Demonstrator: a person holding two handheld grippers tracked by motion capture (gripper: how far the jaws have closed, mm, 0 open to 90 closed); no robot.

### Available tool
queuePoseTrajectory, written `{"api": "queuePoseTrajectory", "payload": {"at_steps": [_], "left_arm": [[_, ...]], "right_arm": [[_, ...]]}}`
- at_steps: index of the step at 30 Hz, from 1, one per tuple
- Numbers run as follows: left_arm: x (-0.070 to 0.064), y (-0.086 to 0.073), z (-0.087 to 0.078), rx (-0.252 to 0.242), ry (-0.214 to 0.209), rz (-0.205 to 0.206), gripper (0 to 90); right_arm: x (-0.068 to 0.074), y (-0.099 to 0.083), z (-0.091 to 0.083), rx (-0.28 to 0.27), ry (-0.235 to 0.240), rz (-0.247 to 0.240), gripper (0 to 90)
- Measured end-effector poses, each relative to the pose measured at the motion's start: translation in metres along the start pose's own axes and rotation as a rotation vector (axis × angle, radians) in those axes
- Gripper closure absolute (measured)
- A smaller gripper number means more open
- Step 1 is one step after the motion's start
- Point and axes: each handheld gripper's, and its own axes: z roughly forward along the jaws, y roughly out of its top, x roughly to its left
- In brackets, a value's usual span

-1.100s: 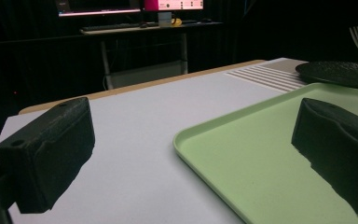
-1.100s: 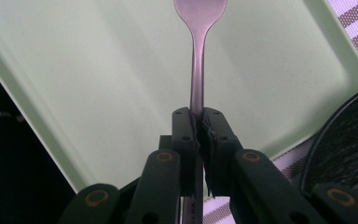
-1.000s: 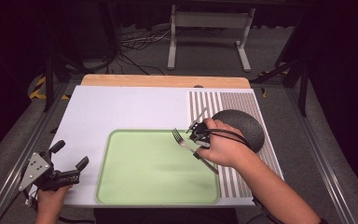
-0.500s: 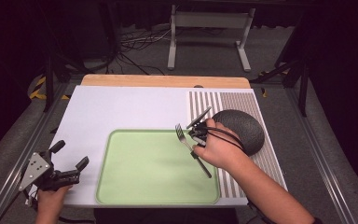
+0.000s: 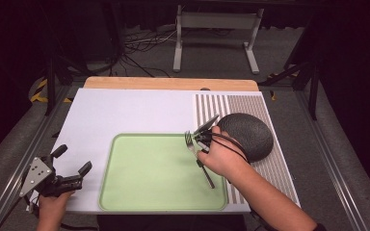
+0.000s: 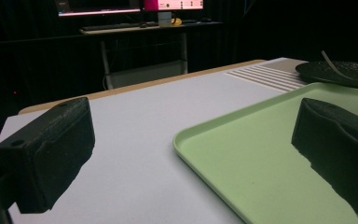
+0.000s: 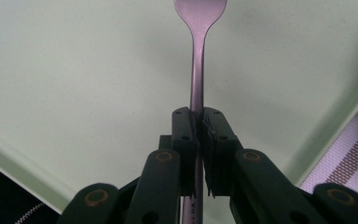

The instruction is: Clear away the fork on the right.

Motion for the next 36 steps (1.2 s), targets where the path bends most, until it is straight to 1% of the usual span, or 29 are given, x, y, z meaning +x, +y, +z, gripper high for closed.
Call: {"api": "queuePoseTrajectory", "payload": {"at_steps": [1, 5, 8, 11, 15, 21, 25, 28, 36], "left_arm": [[0.000, 0.000, 0.000, 0.000, 0.000, 0.000, 0.0], [0.000, 0.000, 0.000, 0.000, 0.001, 0.000, 0.0], [0.000, 0.000, 0.000, 0.000, 0.001, 0.000, 0.0], [0.000, 0.000, 0.000, 0.000, 0.000, 0.000, 0.0], [0.000, 0.000, 0.000, 0.000, 0.000, 0.000, 0.0], [0.000, 0.000, 0.000, 0.000, 0.001, 0.000, 0.0], [0.000, 0.000, 0.000, 0.000, 0.000, 0.000, 0.0], [0.000, 0.000, 0.000, 0.000, 0.000, 0.000, 0.0], [0.000, 0.000, 0.000, 0.001, 0.000, 0.000, 0.0]], "right_arm": [[0.000, 0.000, 0.000, 0.000, 0.000, 0.000, 83.5], [-0.002, -0.002, 0.011, 0.039, -0.003, 0.044, 83.5], [-0.004, -0.002, 0.014, 0.062, -0.011, 0.062, 83.5], [-0.008, -0.003, 0.017, 0.072, -0.027, 0.079, 83.5], [-0.012, -0.004, 0.020, 0.077, -0.028, 0.099, 83.4], [-0.015, -0.006, 0.026, 0.097, -0.037, 0.113, 83.4], [-0.016, -0.007, 0.027, 0.099, -0.041, 0.117, 83.3], [-0.018, -0.008, 0.029, 0.115, -0.046, 0.138, 83.3], [-0.020, -0.009, 0.031, 0.130, -0.049, 0.148, 83.1]]}}
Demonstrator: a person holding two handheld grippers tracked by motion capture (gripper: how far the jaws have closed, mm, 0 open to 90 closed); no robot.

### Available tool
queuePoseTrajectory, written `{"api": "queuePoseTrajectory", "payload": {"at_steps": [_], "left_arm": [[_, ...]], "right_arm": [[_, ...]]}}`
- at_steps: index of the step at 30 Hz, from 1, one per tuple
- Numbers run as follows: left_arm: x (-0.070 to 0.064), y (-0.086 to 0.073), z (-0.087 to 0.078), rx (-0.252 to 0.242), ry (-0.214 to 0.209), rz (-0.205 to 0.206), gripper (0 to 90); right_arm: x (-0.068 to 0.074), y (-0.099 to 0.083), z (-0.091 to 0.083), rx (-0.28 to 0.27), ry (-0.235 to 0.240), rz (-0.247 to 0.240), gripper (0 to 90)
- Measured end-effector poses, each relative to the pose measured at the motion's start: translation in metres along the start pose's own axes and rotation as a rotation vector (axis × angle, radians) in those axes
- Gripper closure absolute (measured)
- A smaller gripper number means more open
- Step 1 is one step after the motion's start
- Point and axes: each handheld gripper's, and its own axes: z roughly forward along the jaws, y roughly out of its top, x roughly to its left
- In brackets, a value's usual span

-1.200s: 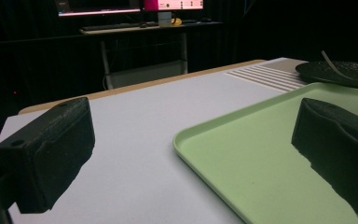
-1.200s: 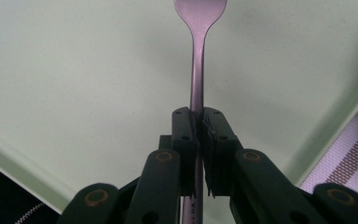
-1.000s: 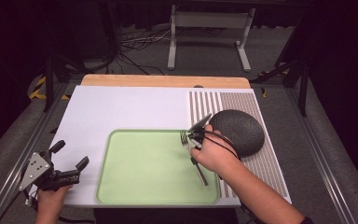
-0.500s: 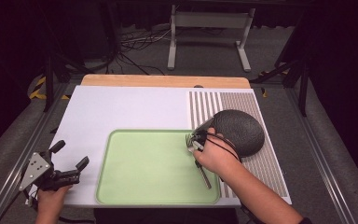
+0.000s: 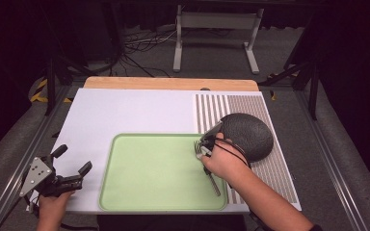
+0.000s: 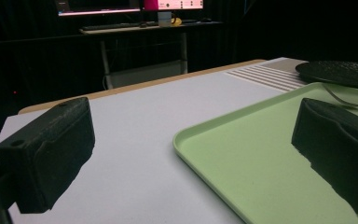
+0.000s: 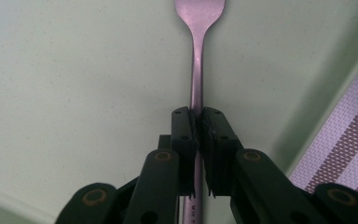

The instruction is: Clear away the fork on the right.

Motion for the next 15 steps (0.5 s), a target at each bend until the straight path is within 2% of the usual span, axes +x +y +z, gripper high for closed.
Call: {"api": "queuePoseTrajectory", "payload": {"at_steps": [4, 7, 10, 12, 13, 14, 15], "left_arm": [[0.0002, -0.0001, 0.0001, 0.000, 0.001, 0.002, 0.0], [0.0002, -0.0001, 0.0001, 0.000, 0.001, 0.002, 0.0], [0.0001, 0.0000, 0.0001, 0.000, 0.001, 0.002, 0.0], [0.0001, 0.0000, 0.0000, 0.000, 0.000, 0.000, 0.0], [0.0001, -0.0001, 0.0000, 0.000, 0.000, -0.001, 0.0], [0.0001, -0.0001, 0.0000, 0.000, 0.000, -0.001, 0.0], [0.0002, 0.0000, 0.0001, -0.001, 0.001, 0.001, 0.0]], "right_arm": [[0.0004, -0.0004, 0.0000, 0.000, 0.001, -0.001, 81.5], [0.0010, -0.0007, -0.0015, -0.013, 0.014, -0.001, 74.1], [0.0015, -0.0008, -0.0035, -0.039, 0.017, -0.029, 68.9], [0.0026, -0.0008, -0.0061, -0.060, 0.033, -0.051, 61.5], [0.0048, -0.0007, -0.0080, -0.091, 0.058, -0.073, 50.4], [0.0048, -0.0007, -0.0080, -0.091, 0.058, -0.073, 50.4], [0.0055, -0.0008, -0.0083, -0.105, 0.071, -0.078, 45.3]]}}
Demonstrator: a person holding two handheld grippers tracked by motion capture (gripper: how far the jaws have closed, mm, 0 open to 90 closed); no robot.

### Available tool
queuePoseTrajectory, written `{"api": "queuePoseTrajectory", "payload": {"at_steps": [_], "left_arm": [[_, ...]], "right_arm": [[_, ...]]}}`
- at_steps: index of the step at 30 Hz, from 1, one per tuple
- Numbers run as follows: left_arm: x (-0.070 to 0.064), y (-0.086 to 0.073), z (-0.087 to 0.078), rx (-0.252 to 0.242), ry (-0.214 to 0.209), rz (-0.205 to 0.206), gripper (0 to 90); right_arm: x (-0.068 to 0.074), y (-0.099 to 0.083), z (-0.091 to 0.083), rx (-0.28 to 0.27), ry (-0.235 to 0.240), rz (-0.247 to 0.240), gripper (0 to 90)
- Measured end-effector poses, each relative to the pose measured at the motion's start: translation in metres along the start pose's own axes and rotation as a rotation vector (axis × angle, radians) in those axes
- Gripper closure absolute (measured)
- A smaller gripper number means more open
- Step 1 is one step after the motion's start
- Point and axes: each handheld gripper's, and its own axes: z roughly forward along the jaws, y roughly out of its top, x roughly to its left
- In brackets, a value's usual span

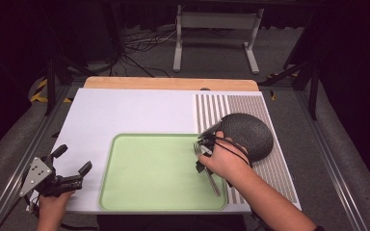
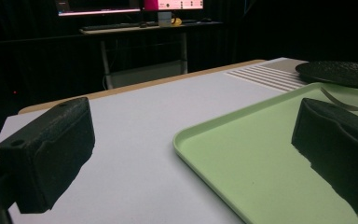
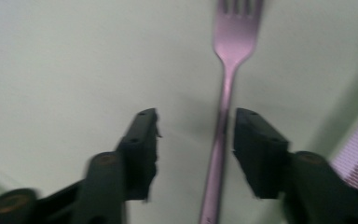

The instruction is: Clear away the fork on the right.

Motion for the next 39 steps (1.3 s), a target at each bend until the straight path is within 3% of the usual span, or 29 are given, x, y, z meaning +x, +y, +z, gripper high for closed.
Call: {"api": "queuePoseTrajectory", "payload": {"at_steps": [3, 6, 8, 9, 10, 14, 17, 18, 22, 25, 39], "left_arm": [[0.000, 0.000, 0.000, 0.000, 0.000, 0.001, 0.0], [0.000, 0.000, 0.000, -0.001, 0.000, 0.000, 0.0], [-0.001, 0.000, 0.000, -0.002, 0.002, -0.002, 0.0], [-0.001, 0.000, 0.000, -0.002, 0.002, -0.002, 0.0], [-0.001, 0.000, 0.000, -0.003, 0.002, -0.002, 0.0], [0.000, 0.000, 0.000, 0.001, -0.001, -0.001, 0.0], [0.000, 0.000, 0.000, 0.000, -0.001, -0.002, 0.0], [0.000, 0.000, 0.000, -0.001, -0.001, -0.002, 0.0], [0.000, 0.000, 0.000, -0.003, 0.000, -0.003, 0.0], [0.000, 0.000, 0.000, 0.000, 0.000, -0.002, 0.0], [0.000, 0.000, 0.000, 0.001, 0.001, -0.004, 0.0]], "right_arm": [[0.004, 0.000, -0.001, -0.077, 0.029, -0.095, 31.9], [0.007, 0.002, -0.001, -0.178, 0.057, -0.247, 22.4], [0.007, 0.003, 0.001, -0.233, 0.071, -0.316, 18.8], [0.008, 0.003, 0.001, -0.229, 0.063, -0.347, 18.7], [0.008, 0.004, 0.001, -0.267, 0.064, -0.415, 18.4], [0.007, 0.005, 0.001, -0.311, 0.055, -0.509, 31.7], [0.006, 0.006, 0.005, -0.303, 0.038, -0.590, 44.4], [0.006, 0.006, 0.005, -0.303, 0.038, -0.590, 44.4], [0.003, 0.008, 0.012, -0.276, -0.032, -0.708, 74.3], [0.001, 0.010, 0.012, -0.277, -0.058, -0.732, 89.3], [-0.005, 0.010, 0.021, -0.206, -0.092, -0.748, 90.0]]}}
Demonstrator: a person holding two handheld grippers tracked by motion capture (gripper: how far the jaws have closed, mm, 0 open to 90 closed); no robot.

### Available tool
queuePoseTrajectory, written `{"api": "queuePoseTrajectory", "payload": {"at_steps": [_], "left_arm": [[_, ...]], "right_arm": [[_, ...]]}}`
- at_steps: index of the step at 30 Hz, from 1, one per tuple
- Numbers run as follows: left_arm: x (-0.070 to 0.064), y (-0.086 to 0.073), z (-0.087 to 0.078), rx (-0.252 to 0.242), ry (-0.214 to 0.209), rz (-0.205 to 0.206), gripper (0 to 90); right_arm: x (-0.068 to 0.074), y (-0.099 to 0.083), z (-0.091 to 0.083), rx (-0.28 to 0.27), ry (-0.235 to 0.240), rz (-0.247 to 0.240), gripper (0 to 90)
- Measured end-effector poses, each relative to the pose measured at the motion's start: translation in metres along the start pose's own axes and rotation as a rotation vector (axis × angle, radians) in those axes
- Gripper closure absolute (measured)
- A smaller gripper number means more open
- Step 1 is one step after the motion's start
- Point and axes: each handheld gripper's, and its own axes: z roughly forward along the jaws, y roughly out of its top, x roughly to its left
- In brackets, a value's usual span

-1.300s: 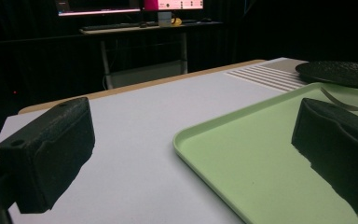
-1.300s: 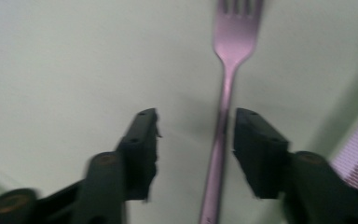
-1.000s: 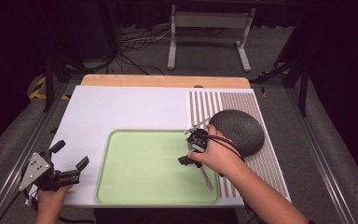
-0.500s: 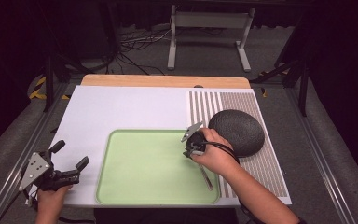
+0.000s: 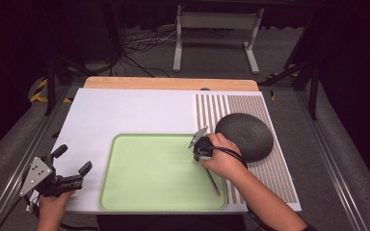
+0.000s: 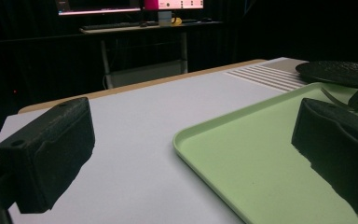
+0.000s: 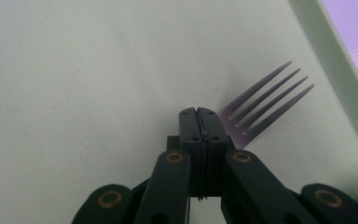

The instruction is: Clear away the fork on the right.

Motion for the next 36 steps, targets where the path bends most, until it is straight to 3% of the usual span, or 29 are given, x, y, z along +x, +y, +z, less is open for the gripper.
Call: {"api": "queuePoseTrajectory", "payload": {"at_steps": [8, 36], "left_arm": [[0.000, 0.000, 0.000, 0.000, 0.000, 0.002, 0.0], [0.000, 0.000, 0.000, 0.000, 0.001, 0.001, 0.0]], "right_arm": [[0.000, -0.001, 0.000, 0.018, -0.007, -0.018, 90.0], [-0.019, -0.022, -0.008, 0.045, -0.060, 0.075, 90.0]]}}
